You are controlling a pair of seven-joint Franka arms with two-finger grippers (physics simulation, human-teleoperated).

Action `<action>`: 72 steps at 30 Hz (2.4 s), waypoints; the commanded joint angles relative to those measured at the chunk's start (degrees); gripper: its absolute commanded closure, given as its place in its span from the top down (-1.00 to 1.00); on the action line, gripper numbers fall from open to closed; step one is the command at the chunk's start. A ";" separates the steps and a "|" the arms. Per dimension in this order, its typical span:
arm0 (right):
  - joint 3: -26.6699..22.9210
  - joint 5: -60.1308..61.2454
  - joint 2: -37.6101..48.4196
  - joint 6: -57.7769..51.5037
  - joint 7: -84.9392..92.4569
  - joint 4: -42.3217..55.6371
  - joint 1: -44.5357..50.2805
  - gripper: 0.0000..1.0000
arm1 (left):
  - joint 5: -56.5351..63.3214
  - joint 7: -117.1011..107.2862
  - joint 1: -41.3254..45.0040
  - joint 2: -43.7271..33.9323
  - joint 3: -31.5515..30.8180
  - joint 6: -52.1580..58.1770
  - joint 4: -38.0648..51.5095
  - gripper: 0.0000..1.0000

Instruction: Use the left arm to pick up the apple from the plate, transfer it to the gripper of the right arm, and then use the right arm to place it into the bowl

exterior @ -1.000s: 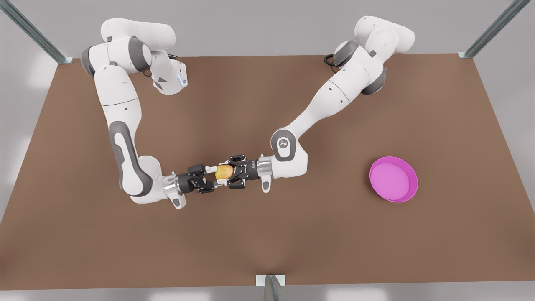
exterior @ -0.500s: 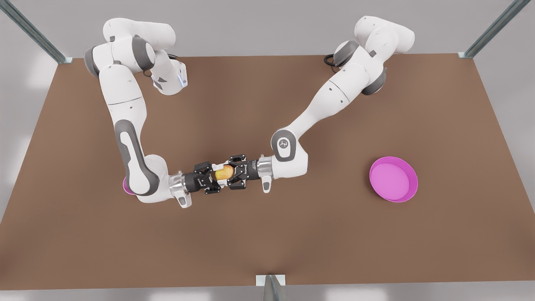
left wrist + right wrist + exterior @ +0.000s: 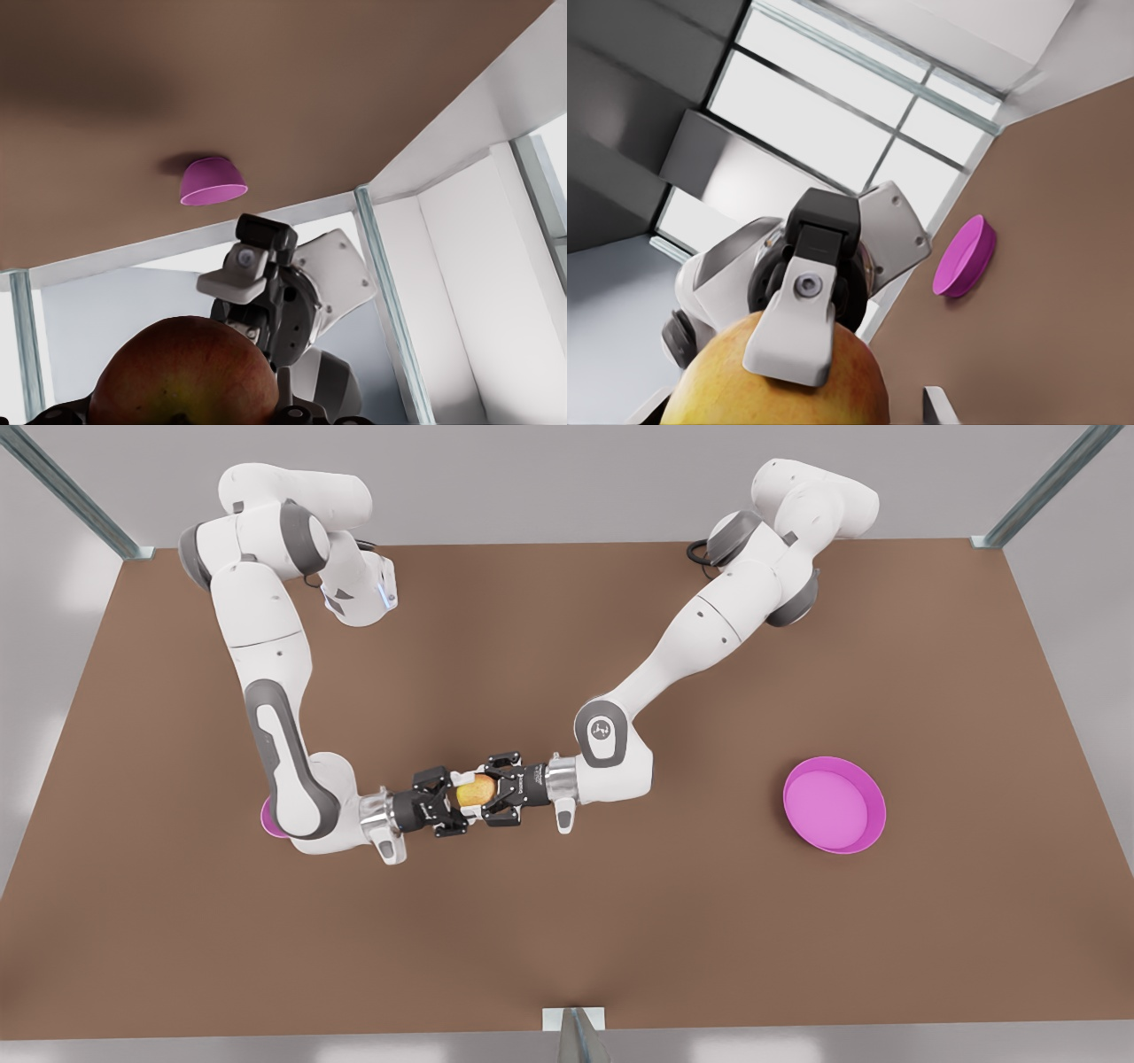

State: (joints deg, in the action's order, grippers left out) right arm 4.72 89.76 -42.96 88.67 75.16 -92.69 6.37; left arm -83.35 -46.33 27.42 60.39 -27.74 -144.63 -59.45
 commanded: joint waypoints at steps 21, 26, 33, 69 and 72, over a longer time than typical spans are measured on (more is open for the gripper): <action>0.02 0.68 0.07 0.28 3.06 0.14 0.22 0.63 | -0.15 0.02 0.00 -0.19 0.06 0.05 -0.14 1.00; -0.06 0.50 0.07 0.28 3.06 0.14 0.22 0.63 | 0.56 -0.16 0.09 -0.71 0.23 0.13 -0.67 1.00; -0.06 -0.20 -0.02 0.02 3.59 -0.12 -0.30 0.63 | 1.35 -1.04 -0.44 -1.33 0.14 0.05 -2.07 1.00; -0.68 -29.20 -0.02 -7.10 10.35 5.15 -29.48 0.63 | 85.64 46.24 -24.61 -48.35 24.05 54.71 -21.24 1.00; -0.85 -33.42 -0.02 -7.02 12.20 5.33 -31.06 0.63 | 85.64 46.16 -24.61 -47.47 24.05 54.45 -21.24 1.00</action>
State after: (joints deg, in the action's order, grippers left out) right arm 3.87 59.84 -43.05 82.10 82.42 -87.42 -24.24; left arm 2.16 -16.17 2.80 12.78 -3.68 -91.35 -80.72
